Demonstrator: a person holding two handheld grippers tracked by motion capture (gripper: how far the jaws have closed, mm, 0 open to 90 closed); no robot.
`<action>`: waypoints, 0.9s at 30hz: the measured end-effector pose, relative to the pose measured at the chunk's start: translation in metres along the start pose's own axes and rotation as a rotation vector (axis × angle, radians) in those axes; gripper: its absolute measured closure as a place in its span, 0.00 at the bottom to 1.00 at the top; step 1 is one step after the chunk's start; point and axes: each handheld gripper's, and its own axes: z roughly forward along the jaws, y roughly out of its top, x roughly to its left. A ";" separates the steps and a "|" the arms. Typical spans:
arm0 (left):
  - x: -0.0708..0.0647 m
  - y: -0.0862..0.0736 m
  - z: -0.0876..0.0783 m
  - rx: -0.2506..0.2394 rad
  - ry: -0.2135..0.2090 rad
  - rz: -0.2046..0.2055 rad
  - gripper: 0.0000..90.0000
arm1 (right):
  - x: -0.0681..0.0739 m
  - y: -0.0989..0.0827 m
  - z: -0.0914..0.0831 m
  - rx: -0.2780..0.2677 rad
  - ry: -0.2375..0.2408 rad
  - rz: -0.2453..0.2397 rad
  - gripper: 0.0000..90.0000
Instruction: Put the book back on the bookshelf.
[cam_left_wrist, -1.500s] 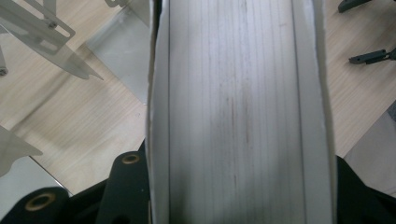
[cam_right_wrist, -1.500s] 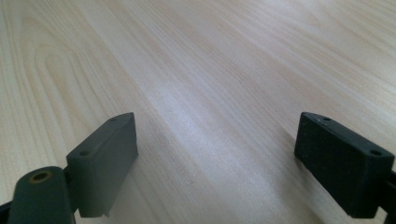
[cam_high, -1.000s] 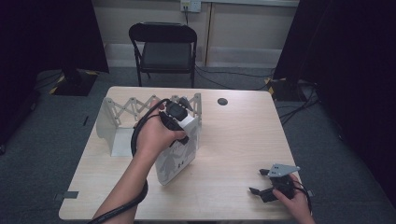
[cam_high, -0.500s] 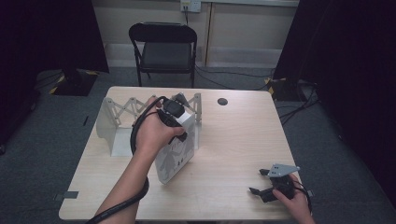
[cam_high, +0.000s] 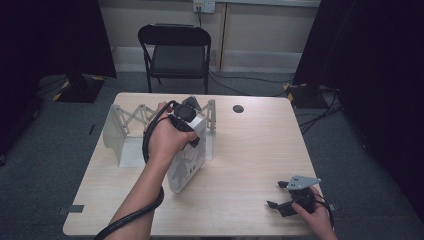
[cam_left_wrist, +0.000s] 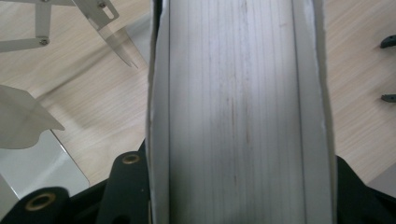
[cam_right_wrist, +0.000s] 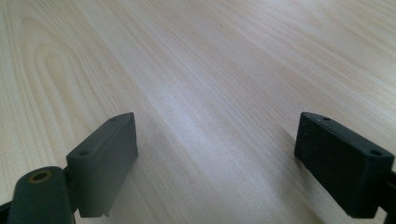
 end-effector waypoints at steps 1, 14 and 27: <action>0.001 0.001 0.000 0.002 0.003 -0.005 0.59 | 0.000 0.000 0.000 0.000 0.000 0.000 0.14; 0.000 0.009 -0.001 0.004 0.003 -0.034 0.59 | 0.000 0.000 0.000 -0.001 -0.001 0.001 0.14; 0.001 0.017 0.001 -0.007 0.027 -0.067 0.59 | 0.000 0.000 0.000 0.000 0.001 -0.001 0.14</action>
